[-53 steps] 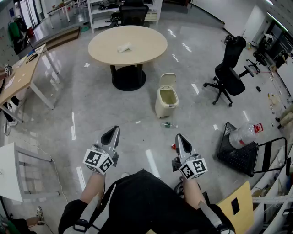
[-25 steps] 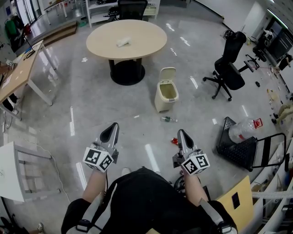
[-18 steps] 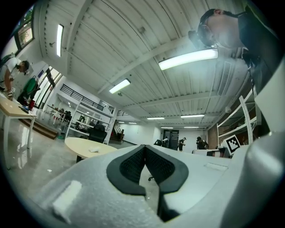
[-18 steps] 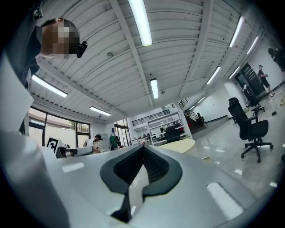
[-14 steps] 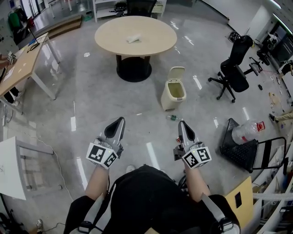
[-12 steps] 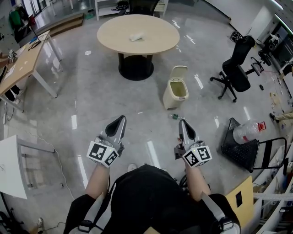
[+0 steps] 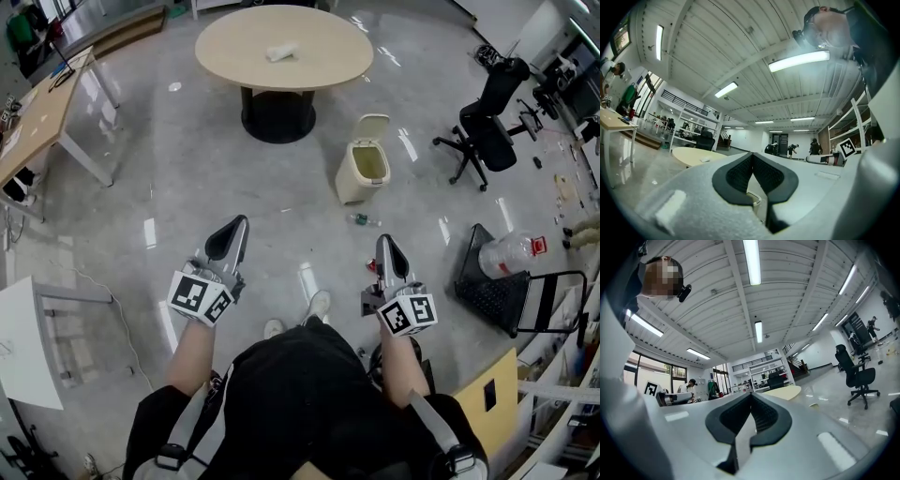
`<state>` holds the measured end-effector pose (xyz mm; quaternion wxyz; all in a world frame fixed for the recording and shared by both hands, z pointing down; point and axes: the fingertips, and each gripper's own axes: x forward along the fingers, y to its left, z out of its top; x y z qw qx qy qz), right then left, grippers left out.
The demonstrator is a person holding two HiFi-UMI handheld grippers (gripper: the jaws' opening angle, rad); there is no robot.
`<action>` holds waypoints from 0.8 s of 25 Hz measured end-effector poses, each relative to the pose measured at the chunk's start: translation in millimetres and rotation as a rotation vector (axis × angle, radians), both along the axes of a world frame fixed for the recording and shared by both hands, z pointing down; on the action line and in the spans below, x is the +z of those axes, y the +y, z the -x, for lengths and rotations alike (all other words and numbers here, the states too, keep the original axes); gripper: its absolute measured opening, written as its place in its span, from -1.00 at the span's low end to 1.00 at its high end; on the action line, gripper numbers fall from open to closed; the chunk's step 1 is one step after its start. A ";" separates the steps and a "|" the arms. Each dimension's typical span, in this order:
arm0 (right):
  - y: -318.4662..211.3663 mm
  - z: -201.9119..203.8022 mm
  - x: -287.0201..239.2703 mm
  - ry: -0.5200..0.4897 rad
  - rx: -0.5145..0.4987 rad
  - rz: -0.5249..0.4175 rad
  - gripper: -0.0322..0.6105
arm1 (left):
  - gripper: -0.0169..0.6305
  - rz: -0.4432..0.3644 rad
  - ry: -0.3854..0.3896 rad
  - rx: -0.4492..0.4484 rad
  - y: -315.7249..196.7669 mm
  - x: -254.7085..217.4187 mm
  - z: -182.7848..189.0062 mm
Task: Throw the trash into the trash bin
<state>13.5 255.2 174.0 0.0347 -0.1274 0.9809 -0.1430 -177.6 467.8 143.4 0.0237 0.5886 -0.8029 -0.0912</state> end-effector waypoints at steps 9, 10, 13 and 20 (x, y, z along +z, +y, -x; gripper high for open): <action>-106.0 -5.8 1.9 -0.055 0.099 -0.008 -0.89 | -0.94 -0.029 0.001 0.038 -85.8 -13.0 16.7; -120.4 -8.0 2.3 -0.063 0.114 0.001 -0.89 | -0.94 -0.028 -0.001 0.040 -95.5 -15.1 18.1; -160.3 -15.1 0.9 -0.091 0.152 0.016 -0.89 | -0.94 -0.037 -0.005 0.052 -130.0 -23.1 19.4; -225.1 -50.6 6.0 -0.097 0.238 0.004 -0.89 | -0.94 -0.013 -0.031 0.132 -215.7 -23.0 3.4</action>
